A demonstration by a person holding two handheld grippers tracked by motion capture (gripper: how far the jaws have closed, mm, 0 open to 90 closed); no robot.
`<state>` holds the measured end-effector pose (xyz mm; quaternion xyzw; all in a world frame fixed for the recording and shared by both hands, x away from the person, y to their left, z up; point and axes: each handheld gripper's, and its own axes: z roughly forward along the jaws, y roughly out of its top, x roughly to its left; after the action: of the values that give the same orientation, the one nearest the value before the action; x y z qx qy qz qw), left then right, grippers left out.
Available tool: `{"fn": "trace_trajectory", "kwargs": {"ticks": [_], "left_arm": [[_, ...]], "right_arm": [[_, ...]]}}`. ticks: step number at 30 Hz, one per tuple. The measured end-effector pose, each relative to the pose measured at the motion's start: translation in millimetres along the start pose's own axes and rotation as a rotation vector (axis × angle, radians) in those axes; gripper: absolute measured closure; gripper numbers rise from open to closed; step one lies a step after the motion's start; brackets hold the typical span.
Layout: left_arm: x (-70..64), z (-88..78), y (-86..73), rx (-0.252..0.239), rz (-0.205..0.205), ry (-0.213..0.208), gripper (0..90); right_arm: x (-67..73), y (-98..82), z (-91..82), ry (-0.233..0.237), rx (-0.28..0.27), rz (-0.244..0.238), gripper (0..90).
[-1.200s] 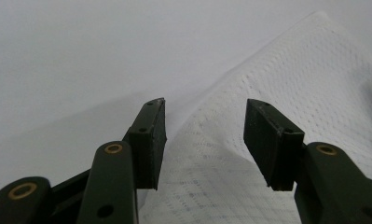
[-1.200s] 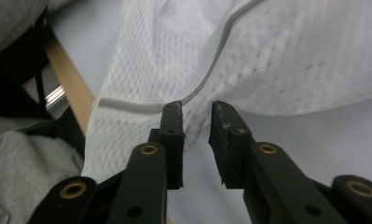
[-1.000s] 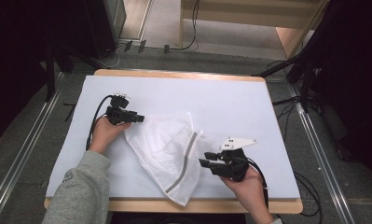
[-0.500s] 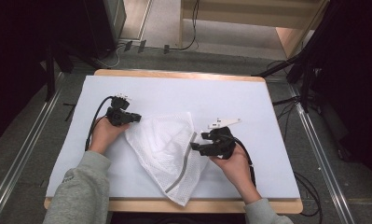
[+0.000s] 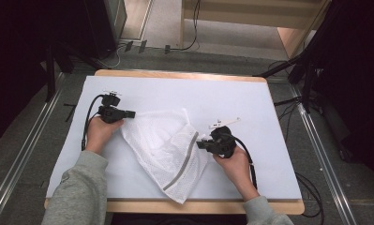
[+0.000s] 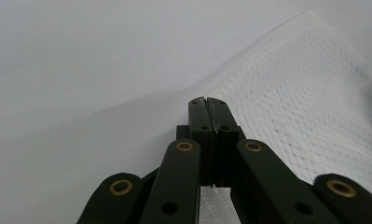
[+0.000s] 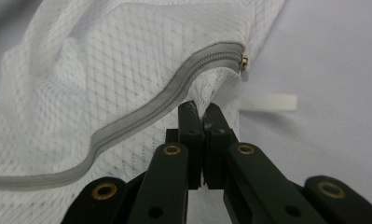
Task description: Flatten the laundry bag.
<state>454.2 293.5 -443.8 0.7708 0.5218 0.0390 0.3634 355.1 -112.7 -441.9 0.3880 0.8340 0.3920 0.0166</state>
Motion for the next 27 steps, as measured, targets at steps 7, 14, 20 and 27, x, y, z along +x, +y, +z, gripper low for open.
{"fn": "trace_trajectory", "kwargs": {"ticks": [7,14,20,27], "left_arm": [[24.7,-16.4,-2.8,-0.055,-0.075,0.036,90.0],[42.6,-30.2,-7.6,-0.076,-0.119,0.079,90.0],[46.3,-32.0,-9.2,-0.083,-0.152,0.050,89.5],[31.5,-49.3,-12.7,-0.097,-0.125,0.028,67.9]], "right_arm": [[3.6,0.5,-11.2,0.002,-0.021,-0.004,89.9],[7.9,-11.3,-21.3,0.011,-0.003,0.002,89.9],[17.8,-20.7,-13.6,0.027,0.048,-0.022,81.6],[5.3,-8.0,-32.1,0.004,-0.064,-0.023,67.8]]}}
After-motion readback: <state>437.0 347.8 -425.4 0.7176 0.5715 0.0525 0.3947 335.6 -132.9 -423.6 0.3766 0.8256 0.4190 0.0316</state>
